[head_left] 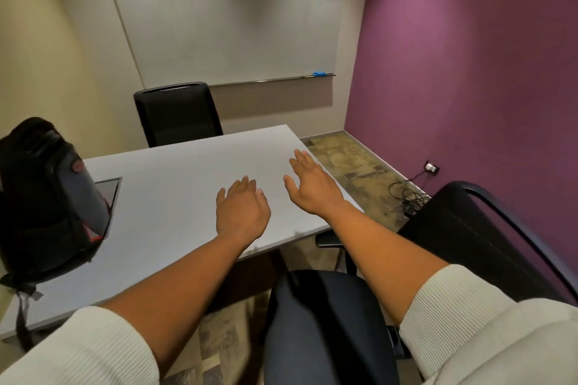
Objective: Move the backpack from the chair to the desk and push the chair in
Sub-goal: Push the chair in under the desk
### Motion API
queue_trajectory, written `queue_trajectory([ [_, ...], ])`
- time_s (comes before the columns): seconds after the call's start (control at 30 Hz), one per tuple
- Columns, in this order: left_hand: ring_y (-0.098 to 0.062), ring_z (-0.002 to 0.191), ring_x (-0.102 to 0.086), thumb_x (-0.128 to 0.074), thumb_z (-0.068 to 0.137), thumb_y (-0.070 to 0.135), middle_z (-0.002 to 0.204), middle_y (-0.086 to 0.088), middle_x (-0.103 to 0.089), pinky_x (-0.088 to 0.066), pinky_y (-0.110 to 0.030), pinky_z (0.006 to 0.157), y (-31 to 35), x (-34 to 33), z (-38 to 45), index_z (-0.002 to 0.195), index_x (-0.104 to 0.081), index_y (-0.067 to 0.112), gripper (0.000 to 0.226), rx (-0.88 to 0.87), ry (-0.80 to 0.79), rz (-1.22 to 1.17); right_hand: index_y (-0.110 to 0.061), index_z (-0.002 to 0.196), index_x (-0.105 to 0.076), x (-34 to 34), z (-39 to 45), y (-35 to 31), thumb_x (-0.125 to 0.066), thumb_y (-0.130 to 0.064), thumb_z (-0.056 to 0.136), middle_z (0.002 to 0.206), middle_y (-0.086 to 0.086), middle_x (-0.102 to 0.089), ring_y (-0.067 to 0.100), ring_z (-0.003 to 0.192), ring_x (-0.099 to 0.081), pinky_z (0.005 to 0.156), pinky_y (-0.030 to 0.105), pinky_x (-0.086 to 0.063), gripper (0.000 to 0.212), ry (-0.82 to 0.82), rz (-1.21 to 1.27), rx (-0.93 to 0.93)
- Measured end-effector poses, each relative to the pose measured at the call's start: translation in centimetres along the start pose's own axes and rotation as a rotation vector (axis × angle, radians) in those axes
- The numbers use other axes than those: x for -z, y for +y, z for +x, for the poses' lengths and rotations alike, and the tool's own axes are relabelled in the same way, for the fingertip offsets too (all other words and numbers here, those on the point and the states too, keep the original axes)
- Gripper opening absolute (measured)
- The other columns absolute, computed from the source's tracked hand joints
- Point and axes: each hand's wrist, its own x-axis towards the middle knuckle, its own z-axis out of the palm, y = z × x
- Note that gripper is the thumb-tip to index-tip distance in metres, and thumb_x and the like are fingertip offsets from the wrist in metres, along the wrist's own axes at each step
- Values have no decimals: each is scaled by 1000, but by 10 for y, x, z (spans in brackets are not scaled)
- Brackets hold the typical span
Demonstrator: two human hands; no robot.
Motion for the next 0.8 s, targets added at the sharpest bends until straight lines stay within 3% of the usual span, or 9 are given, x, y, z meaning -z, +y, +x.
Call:
queue_trajectory([
  [0.3, -26, 145, -29, -23, 104, 36, 157, -8, -33, -14, -47, 121, 77, -27, 44, 147, -39, 12, 52, -120, -46, 20, -7, 152, -30, 48, -4, 66, -39, -31, 104, 164, 10, -17, 21, 152, -7, 122, 37, -8, 55, 65, -16, -77],
  [0.57, -24, 145, -28, -23, 103, 36, 157, -7, -32, -12, -45, 120, 169, -58, 53, 148, -37, 11, 53, -232, -33, 55, -5, 151, -31, 96, -19, 152, -37, -30, 104, 163, 11, -19, 23, 152, -11, 123, 44, -11, 54, 82, -111, -110],
  [0.8, -24, 146, -27, -24, 103, 36, 158, -8, -31, -12, -45, 120, 266, -92, 47, 149, -35, 11, 54, -150, -11, 50, -5, 152, -28, 144, -33, 250, -35, -31, 104, 164, 10, -17, 21, 152, -10, 123, 40, -8, 55, 34, -126, -39],
])
